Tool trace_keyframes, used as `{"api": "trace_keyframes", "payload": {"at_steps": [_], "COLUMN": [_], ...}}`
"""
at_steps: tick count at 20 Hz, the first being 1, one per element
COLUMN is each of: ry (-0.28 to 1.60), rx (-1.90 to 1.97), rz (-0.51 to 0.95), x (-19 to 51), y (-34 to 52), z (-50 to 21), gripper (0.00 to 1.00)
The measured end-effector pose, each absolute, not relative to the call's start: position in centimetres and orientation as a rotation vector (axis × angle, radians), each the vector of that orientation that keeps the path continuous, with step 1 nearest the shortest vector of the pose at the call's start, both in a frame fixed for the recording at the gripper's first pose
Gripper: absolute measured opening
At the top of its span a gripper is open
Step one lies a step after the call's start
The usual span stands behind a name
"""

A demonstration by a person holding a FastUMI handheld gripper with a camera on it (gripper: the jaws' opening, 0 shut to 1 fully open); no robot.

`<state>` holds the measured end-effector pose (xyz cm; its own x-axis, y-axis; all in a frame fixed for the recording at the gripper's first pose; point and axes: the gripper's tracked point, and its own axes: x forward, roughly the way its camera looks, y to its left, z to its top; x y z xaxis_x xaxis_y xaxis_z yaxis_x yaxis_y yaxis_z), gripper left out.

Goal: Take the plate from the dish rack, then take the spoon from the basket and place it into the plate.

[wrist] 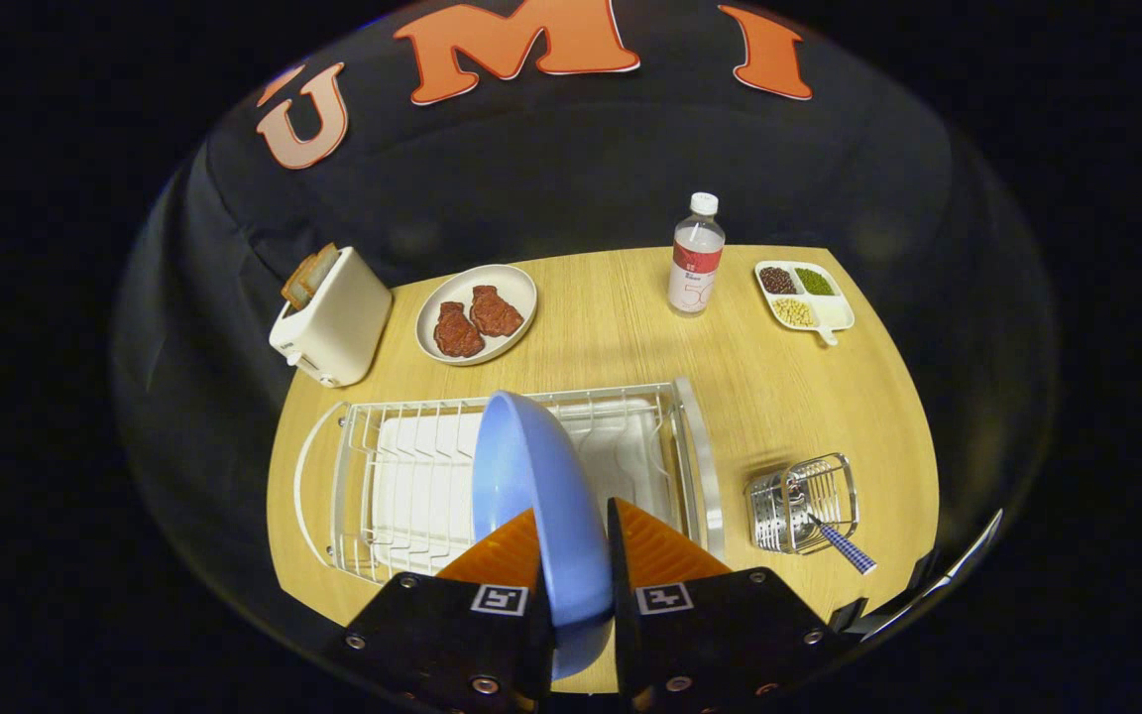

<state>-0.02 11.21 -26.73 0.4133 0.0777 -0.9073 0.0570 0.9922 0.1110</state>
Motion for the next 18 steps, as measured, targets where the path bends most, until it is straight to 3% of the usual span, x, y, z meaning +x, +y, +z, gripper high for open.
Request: {"api": "trace_keyframes", "payload": {"at_steps": [11, 18], "ry": [1.114, 1.127], "rx": [0.262, 0.354], "rz": [0.103, 0.175], "x": [-5.6, -10.9], "y": [8.2, 6.7], "z": [-23.1, -24.6], "gripper": [0.24, 0.24]}}
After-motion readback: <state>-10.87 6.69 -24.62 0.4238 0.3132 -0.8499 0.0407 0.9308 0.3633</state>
